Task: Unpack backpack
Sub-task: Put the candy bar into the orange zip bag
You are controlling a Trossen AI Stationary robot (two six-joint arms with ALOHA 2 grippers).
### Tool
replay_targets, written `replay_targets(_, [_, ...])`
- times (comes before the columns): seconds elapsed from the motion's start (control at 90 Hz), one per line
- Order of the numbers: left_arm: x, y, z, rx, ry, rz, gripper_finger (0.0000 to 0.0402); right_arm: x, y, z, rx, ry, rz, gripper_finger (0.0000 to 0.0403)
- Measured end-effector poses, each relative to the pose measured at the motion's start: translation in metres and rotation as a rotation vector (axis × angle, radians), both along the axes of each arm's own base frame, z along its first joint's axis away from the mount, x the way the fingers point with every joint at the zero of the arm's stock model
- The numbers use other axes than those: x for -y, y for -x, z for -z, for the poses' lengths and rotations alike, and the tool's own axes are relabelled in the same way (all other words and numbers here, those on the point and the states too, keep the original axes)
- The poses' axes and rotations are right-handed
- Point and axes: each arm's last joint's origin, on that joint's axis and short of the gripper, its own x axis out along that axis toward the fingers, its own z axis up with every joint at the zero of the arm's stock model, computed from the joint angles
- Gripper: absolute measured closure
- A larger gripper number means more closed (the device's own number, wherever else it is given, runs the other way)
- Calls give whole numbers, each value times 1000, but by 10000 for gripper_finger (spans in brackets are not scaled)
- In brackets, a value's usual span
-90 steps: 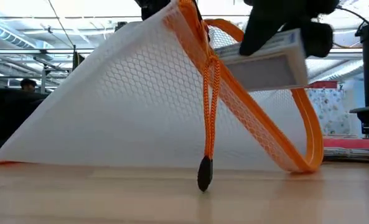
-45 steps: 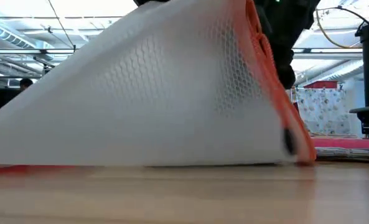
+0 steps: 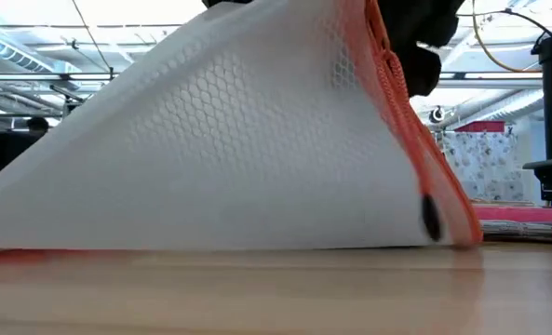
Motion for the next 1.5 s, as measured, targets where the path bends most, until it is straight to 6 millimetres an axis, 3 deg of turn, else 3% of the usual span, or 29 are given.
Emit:
replay_targets(0.189, [-1,4,3,-40,1,-24,402,-14,17,-20,13,7,-153,70])
replay_targets(0.433, [-2,10,6,-86,11,-69,402,-31,41,-12,-124,145,-307,79])
replay_targets(0.689, [4,13,7,-94,5,-54,402,-11,50,-4,-285,223,-218,92])
replay_targets(1.067, [3,14,6,-97,1,-57,402,6,67,37,-401,263,-200,134])
replay_targets(1.5, [3,14,6,-96,1,-56,402,28,56,56,-387,133,-182,156])
